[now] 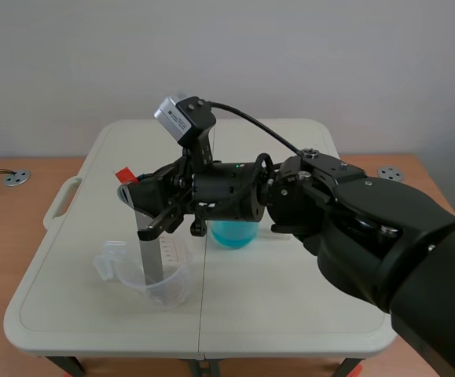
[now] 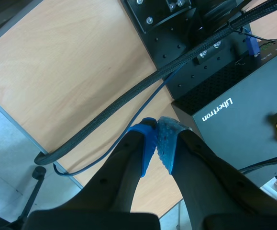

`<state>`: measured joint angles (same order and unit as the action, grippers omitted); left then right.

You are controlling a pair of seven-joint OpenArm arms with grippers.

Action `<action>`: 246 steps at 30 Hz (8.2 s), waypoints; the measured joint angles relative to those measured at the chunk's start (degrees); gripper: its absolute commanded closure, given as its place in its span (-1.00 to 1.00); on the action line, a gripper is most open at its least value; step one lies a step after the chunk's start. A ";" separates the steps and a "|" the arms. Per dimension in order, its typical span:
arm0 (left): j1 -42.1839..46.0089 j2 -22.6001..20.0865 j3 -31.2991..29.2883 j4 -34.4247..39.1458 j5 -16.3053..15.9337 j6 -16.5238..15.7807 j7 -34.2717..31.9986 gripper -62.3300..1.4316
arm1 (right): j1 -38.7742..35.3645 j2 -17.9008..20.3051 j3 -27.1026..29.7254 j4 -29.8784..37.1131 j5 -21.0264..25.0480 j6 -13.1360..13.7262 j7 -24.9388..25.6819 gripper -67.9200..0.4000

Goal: Hold the metal plate by the orange handle, dip it into the blue solution, take it out and point at it, then put the plate back in the beaker on the left.
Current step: 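Move the plate over the blue solution, then point at the plate with the left hand, then lower the plate into the blue solution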

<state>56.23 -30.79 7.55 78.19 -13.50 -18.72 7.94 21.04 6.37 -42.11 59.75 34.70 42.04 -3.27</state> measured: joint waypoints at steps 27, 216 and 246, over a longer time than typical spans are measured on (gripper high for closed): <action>0.00 0.00 0.00 0.00 -0.02 -0.02 0.00 0.81 | -4.59 9.97 0.09 25.09 -3.85 0.00 0.00 0.95; 8.98 -12.44 8.37 5.51 -10.58 14.38 -7.39 0.81 | 13.84 16.68 3.41 0.28 -9.94 0.22 10.95 0.95; 8.85 -12.74 11.17 5.51 -10.58 14.40 -7.41 0.81 | 11.78 11.23 0.20 -12.35 -21.03 0.17 22.03 0.95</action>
<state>65.08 -43.53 18.72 83.70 -24.08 -4.32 0.54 32.82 17.61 -41.91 47.40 13.67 42.22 18.76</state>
